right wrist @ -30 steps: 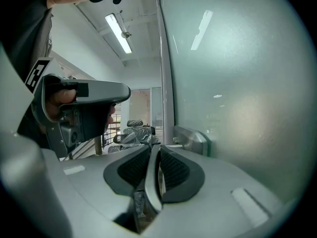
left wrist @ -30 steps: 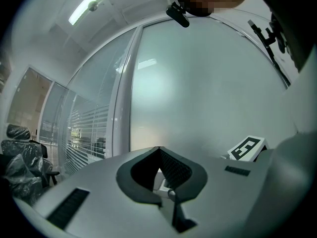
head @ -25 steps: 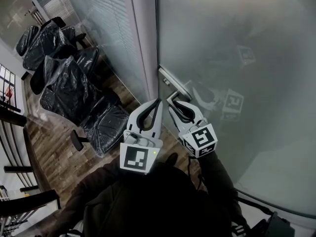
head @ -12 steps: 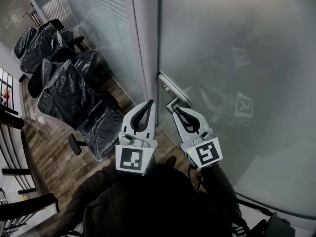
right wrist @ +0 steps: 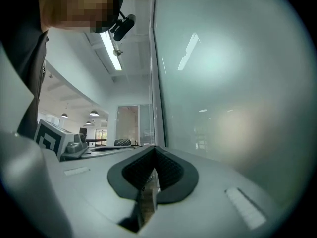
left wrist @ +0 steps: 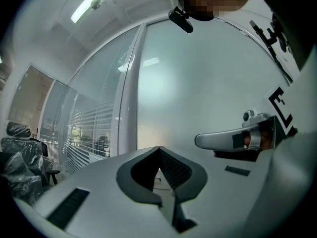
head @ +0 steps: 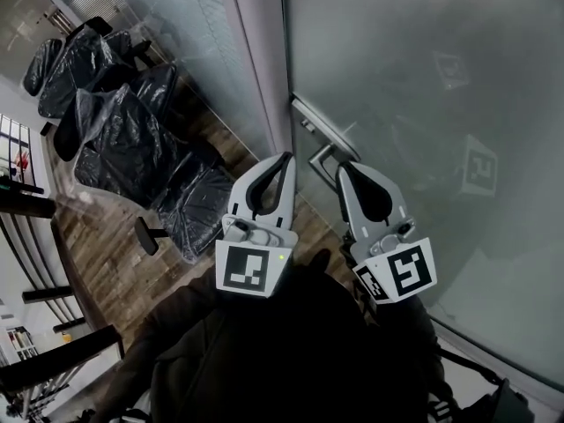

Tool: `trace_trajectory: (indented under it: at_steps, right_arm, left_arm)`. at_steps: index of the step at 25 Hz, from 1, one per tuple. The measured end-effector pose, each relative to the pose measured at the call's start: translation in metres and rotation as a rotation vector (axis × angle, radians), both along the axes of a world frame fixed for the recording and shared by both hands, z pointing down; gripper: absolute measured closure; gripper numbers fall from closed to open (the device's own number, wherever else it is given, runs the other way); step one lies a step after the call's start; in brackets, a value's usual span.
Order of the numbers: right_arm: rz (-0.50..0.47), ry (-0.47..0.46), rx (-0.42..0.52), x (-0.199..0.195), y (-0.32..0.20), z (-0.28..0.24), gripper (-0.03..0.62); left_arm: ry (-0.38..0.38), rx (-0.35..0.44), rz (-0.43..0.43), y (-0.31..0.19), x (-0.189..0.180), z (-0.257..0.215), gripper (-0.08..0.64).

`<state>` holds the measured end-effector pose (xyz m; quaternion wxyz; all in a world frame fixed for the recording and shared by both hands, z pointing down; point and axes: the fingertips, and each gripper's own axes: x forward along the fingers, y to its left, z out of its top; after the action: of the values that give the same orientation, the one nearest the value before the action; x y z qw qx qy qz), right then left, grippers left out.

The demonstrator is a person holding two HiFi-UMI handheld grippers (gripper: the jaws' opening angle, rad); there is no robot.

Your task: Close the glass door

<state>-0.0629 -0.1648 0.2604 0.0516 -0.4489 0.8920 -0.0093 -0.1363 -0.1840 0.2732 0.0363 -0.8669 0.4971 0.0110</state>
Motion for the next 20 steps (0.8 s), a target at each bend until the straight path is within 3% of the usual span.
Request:
trace_trajectory:
  at_steps: [7, 20]
  right_arm:
    - [0.007, 0.011, 0.039, -0.008, 0.001, -0.016, 0.591]
    - [0.009, 0.018, 0.027, -0.011, -0.008, -0.011, 0.592]
  left_arm:
    - [0.008, 0.013, 0.01, 0.0, 0.001, -0.007, 0.563]
    - [0.026, 0.023, 0.009, -0.01, -0.003, -0.009, 0.563]
